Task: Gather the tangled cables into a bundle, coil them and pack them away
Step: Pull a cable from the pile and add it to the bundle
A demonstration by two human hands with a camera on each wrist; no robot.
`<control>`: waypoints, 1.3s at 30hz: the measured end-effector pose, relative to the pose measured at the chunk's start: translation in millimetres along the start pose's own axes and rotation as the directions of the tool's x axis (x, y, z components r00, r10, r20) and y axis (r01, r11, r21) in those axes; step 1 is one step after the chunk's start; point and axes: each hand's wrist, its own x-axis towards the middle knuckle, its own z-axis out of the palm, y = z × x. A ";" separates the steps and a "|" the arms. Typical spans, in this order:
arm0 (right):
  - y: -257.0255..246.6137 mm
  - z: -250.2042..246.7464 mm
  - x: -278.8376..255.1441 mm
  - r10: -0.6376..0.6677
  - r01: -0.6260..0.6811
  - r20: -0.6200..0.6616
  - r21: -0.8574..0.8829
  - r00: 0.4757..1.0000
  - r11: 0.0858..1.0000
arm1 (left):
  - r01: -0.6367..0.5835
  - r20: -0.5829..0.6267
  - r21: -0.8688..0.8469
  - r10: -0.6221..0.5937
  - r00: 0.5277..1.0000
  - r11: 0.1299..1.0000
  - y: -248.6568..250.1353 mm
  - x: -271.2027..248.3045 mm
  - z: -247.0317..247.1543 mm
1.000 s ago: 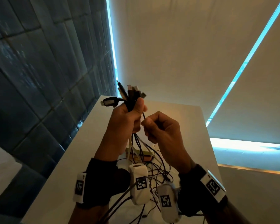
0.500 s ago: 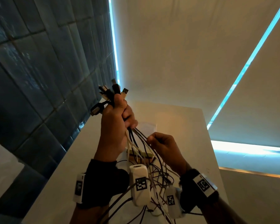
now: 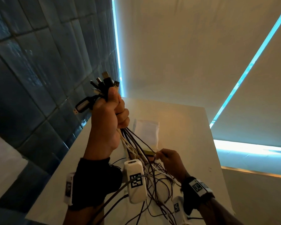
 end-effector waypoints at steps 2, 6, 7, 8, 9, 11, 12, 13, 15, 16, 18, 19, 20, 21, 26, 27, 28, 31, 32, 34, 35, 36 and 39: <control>-20.3 -9.7 2.3 0.032 -0.028 -0.091 0.052 0.995 0.998 | 0.054 -0.025 0.022 -0.054 0.998 0.998 -3.2 1.2 0.5; -92.7 -37.4 -2.7 -0.059 0.124 -0.159 0.442 0.986 0.889 | 0.117 -0.162 0.102 -0.099 0.982 0.988 -11.3 1.5 1.2; -109.8 -43.0 -5.8 -0.117 0.183 -0.160 0.505 0.980 0.844 | 0.129 -0.186 0.126 -0.104 0.977 0.984 -13.6 1.1 2.0; -124.3 -47.1 -9.3 -0.180 0.236 -0.155 0.551 0.971 0.800 | 0.136 -0.194 0.150 -0.106 0.975 0.979 -16.1 0.8 3.4; -137.5 -49.9 -13.6 -0.241 0.276 -0.139 0.585 0.960 0.763 | 0.140 -0.188 0.175 -0.106 0.976 0.975 -17.6 0.6 4.3; -153.8 -51.6 -21.3 -0.358 0.329 -0.082 0.618 0.930 0.714 | 0.149 -0.138 0.194 -0.123 0.983 0.970 -18.1 -0.3 5.7; -157.9 -51.0 -24.8 -0.408 0.346 -0.045 0.620 0.912 0.705 | 0.151 -0.093 0.174 -0.137 0.986 0.973 -16.9 -1.1 6.6; -160.3 -49.7 -27.8 -0.444 0.356 -0.006 0.607 0.896 0.710 | 0.149 -0.037 0.128 -0.146 0.989 0.981 -15.3 -1.8 7.1; -153.5 -44.3 -29.3 -0.459 0.349 0.062 0.561 0.887 0.751 | 0.149 0.056 -0.035 -0.147 0.988 0.988 -9.0 -3.9 8.9; -146.5 -40.8 -29.0 -0.438 0.324 0.091 0.543 0.894 0.775 | 0.141 0.076 -0.111 -0.133 0.988 0.984 -5.3 -4.5 9.1; -128.1 -32.6 -28.1 -0.367 0.243 0.136 0.534 0.920 0.809 | 0.099 0.082 -0.180 -0.086 0.993 0.979 0.0 -4.1 8.0; -117.3 -28.5 -27.8 -0.323 0.194 0.154 0.539 0.934 0.820 | 0.082 0.094 -0.184 -0.066 0.993 0.979 1.7 -4.3 7.7; -108.2 -24.9 -27.9 -0.283 0.151 0.166 0.545 0.945 0.825 | 0.075 0.111 -0.179 -0.056 0.992 0.981 2.0 -4.5 7.5; -99.9 -21.5 -26.7 -0.257 0.128 0.171 0.540 0.951 0.832 | 0.077 0.128 -0.171 -0.055 0.990 0.982 1.8 -4.4 8.1; -70.2 -2.6 -17.6 -0.224 0.147 0.144 0.413 0.964 0.899 | 0.087 0.171 -0.180 -0.056 0.984 0.980 1.0 -5.3 7.3; -61.8 1.0 -13.9 -0.214 0.152 0.128 0.379 0.968 0.913 | 0.077 0.181 -0.186 -0.042 0.982 0.980 1.8 -4.9 5.8; -51.5 4.9 -9.2 -0.205 0.155 0.113 0.345 0.972 0.926 | 0.066 0.188 -0.187 -0.030 0.982 0.980 2.4 -4.1 4.2; -25.3 14.9 1.7 -0.149 0.126 0.089 0.223 0.985 0.966 | 0.047 0.191 -0.180 -0.012 0.982 0.983 3.4 -4.3 0.3; -16.2 17.6 4.2 -0.131 0.115 0.085 0.178 0.988 0.977 | 0.045 0.187 -0.183 -0.010 0.982 0.982 2.9 -4.5 -0.7; -1.7 21.0 6.6 -0.097 0.087 0.094 0.104 0.991 0.991 | 0.035 0.159 -0.182 -0.006 0.987 0.983 3.9 -5.6 -2.0; 3.4 20.9 6.2 -0.078 0.070 0.107 0.079 0.991 0.994 | 0.029 0.143 -0.167 -0.005 0.990 0.985 4.4 -6.1 -2.2; 6.5 21.1 5.5 -0.055 0.050 0.110 0.054 0.992 0.997 | 0.024 0.125 -0.148 -0.006 0.992 0.989 4.8 -6.4 -2.3; -12.1 12.4 3.1 0.065 -0.071 0.049 0.125 0.997 0.990 | 0.049 0.076 -0.110 -0.040 0.996 0.993 6.0 -5.6 -2.7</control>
